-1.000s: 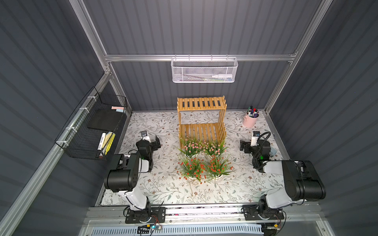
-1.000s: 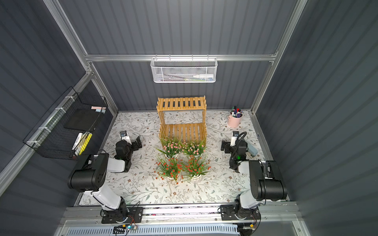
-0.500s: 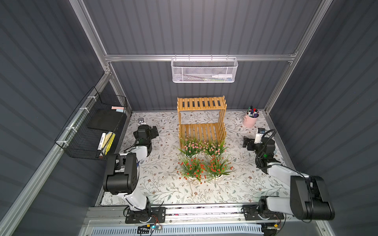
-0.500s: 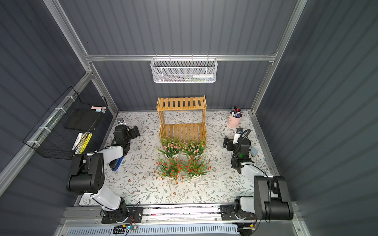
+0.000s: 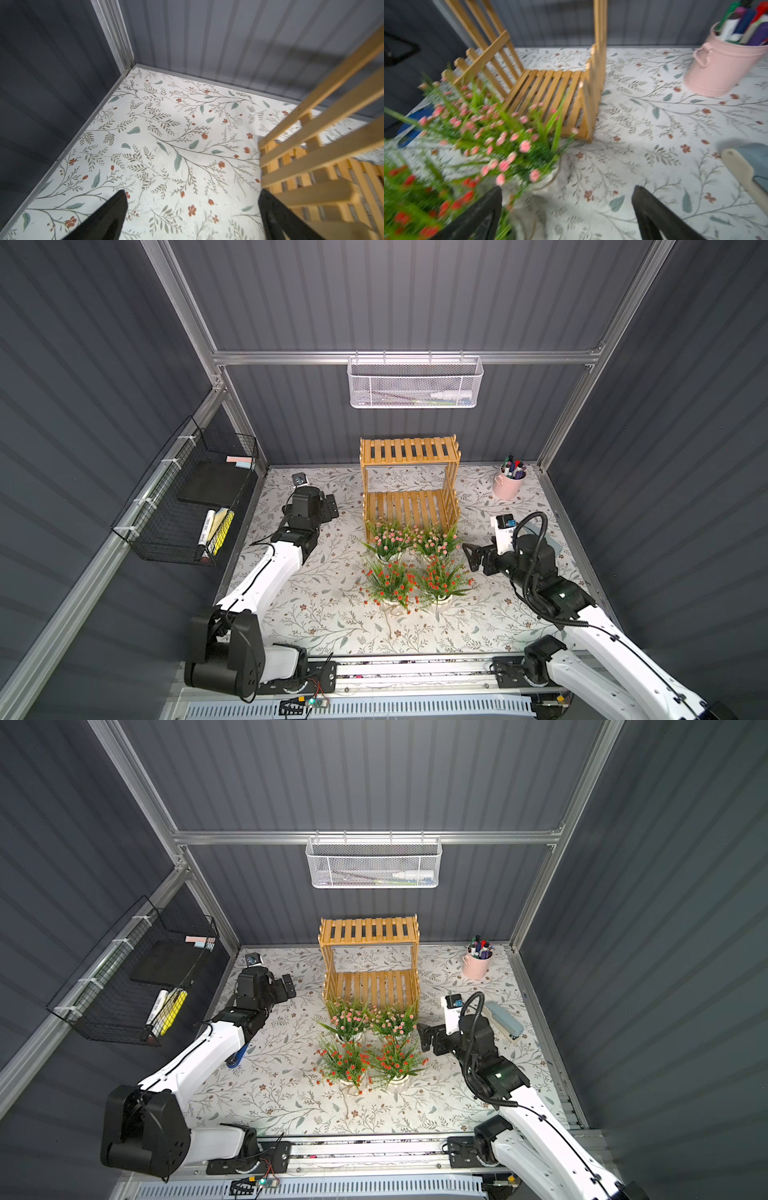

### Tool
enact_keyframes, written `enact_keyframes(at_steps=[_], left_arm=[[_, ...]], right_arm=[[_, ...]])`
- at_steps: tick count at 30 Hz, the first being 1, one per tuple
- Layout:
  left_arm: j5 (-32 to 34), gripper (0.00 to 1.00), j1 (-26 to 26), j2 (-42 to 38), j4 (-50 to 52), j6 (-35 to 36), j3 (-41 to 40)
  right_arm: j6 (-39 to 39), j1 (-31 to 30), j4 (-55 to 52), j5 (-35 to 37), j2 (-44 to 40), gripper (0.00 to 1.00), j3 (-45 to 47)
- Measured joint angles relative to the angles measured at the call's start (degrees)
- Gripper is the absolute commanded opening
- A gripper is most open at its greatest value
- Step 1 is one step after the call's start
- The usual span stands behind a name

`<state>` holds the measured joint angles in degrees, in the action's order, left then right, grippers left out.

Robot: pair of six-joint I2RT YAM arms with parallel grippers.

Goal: Place the baby's breath potted plants on the rack by color
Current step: Pick up the baby's breath potted plant from the center of the board.

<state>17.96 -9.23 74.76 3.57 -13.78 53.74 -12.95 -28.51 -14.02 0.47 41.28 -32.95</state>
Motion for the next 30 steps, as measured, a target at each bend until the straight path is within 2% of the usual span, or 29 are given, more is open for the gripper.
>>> enact_keyframes(at_steps=[4, 9, 13, 19, 25, 30], left_arm=[[-1.7, 0.99, -0.6, -3.7, 5.0, -0.9, 1.4], [-3.6, 0.99, -0.8, -8.2, 8.9, -1.5, 1.0], [-4.6, 1.00, -0.8, -11.6, 10.3, -1.9, 0.3], [-5.6, 0.99, -0.8, -12.7, 10.5, -2.1, 0.2], [-6.9, 0.99, -0.8, -11.8, 10.5, -2.1, 0.2], [-7.1, 0.99, -0.8, -11.6, 10.6, -2.1, 0.2]], right_arm=[[-3.7, -12.5, -9.4, 4.6, -4.3, 0.98, -1.3], [-9.4, -28.6, -19.3, 11.5, -1.3, 0.99, -5.2], [-14.6, -37.5, -24.5, 14.8, -0.2, 0.99, -5.5], [-20.1, -40.6, -24.3, 15.8, 1.1, 0.99, -1.5], [-21.6, -40.6, -16.2, 17.8, 8.4, 0.99, 5.3], [-20.4, -40.6, -7.5, 20.1, 13.8, 0.99, 6.8]])
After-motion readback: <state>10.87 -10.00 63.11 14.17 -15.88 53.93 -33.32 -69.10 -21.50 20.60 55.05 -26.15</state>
